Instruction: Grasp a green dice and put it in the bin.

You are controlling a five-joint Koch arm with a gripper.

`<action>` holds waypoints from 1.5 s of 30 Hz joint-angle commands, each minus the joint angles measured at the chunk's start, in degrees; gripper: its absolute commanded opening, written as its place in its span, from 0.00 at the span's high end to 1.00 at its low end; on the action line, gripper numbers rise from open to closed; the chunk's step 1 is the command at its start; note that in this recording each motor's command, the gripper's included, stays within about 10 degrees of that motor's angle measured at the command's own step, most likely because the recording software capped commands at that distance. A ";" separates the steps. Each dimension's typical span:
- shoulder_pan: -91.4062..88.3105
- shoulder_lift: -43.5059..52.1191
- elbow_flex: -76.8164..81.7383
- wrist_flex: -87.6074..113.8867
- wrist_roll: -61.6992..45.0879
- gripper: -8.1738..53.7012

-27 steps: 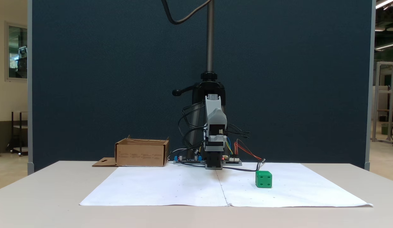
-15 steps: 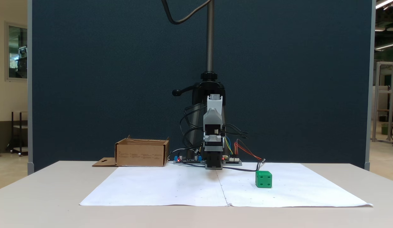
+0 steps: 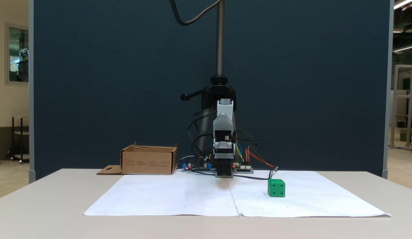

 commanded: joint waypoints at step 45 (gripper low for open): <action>0.35 5.36 -21.97 52.28 -2.64 0.18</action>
